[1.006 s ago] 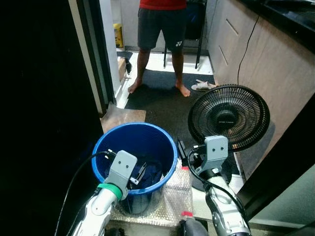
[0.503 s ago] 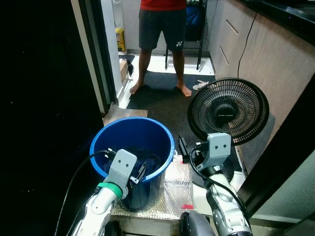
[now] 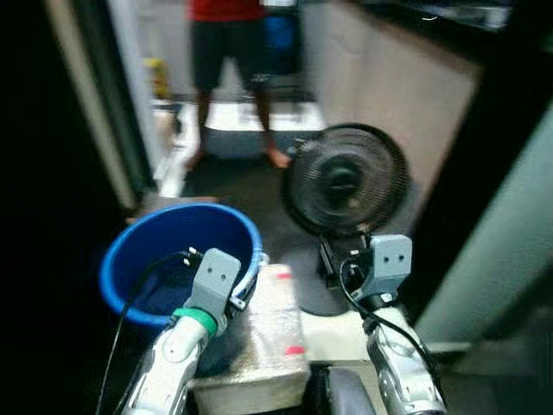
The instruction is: Clothes washing
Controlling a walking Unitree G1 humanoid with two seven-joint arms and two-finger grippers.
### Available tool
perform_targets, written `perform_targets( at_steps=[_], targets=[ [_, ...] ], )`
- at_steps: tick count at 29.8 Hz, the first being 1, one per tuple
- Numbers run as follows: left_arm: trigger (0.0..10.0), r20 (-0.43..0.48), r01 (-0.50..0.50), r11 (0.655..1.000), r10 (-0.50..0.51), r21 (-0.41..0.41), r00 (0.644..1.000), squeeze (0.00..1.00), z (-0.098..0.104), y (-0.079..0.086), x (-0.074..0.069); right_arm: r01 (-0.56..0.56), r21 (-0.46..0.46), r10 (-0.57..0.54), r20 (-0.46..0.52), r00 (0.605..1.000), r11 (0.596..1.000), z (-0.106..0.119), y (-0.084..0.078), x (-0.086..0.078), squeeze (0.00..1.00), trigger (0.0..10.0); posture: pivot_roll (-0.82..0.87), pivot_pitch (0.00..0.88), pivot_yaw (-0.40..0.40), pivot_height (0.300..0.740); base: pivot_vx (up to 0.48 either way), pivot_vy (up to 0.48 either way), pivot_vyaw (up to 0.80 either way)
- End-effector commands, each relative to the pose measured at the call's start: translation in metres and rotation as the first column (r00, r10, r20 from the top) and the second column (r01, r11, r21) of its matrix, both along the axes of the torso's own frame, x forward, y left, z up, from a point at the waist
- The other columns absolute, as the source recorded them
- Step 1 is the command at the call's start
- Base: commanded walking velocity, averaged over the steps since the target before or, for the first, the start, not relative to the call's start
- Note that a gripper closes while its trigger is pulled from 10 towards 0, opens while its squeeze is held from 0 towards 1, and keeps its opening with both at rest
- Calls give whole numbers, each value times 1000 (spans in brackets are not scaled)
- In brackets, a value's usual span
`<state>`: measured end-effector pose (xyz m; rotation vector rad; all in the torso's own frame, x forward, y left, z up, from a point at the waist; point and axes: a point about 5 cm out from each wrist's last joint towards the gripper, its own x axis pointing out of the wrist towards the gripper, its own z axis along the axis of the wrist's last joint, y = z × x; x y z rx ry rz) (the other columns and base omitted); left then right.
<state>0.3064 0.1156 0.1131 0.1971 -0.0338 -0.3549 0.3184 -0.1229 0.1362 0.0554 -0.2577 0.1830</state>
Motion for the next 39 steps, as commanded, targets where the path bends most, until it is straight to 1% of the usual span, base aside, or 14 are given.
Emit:
perform_targets(
  at_steps=[1,10,12,14,17,18,26,30,32,34,35,36,37,39],
  targets=[
    [10000,-24,-8,1000,8,-10,1000,0,-3,0,-1,-16,4,16,-6,1000,1000,0,4,0,0,10000,-30,59,39,519,0,0,0],
    [10000,-15,-15,998,14,-56,1000,0,7,-2,2,-12,37,10,35,999,999,15,1,3,0,10000,-28,66,46,519,0,0,0],
    [10000,3,-19,996,19,-89,1000,0,18,-3,5,-14,56,10,64,998,998,25,0,5,0,10000,-28,66,46,519,0,0,0],
    [10000,52,-25,989,32,-143,998,0,46,-6,14,-44,79,33,134,990,996,50,1,9,0,10000,-27,72,45,519,0,0,0],
    [10000,69,-39,988,50,-148,996,0,58,-4,20,-66,81,52,164,985,994,60,4,10,0,10000,-26,72,45,519,0,0,0],
    [10000,85,-79,988,91,-135,992,0,73,1,30,-94,84,76,197,977,992,72,10,13,0,10000,-20,81,39,519,0,0,0],
    [10000,136,-266,955,283,-133,949,0,118,34,65,-148,66,132,199,971,987,77,24,20,0,10000,1,108,19,519,0,0,0],
    [10000,68,-342,937,347,-67,936,0,110,54,72,-162,52,152,167,974,985,71,27,22,0,10000,14,134,10,519,0,0,0],
    [10000,68,-342,937,347,-67,936,0,110,54,72,-162,52,152,167,974,985,71,27,22,0,10000,14,134,10,519,0,0,0],
    [10000,-28,-354,935,354,-13,935,0,92,62,76,-162,44,155,133,979,986,65,25,24,0,10000,28,179,-2,519,0,0,0],
    [10000,-28,-354,935,354,-13,935,0,92,62,76,-162,44,155,133,979,986,65,25,24,0,10000,28,179,-2,519,0,0,0],
    [10000,-100,-345,939,343,-6,934,0,82,65,77,-161,37,156,112,981,986,61,24,25,0,10000,31,204,-7,519,0,0,0],
    [10000,-100,-345,939,343,-6,934,0,82,65,77,-161,37,156,112,981,986,61,24,25,0,10000,31,204,-7,519,0,0,0],
    [10000,-196,-321,947,316,4,928,0,68,67,79,-159,22,156,89,984,987,57,22,27,0,10000,36,230,-9,519,0,0,0]
  ],
)
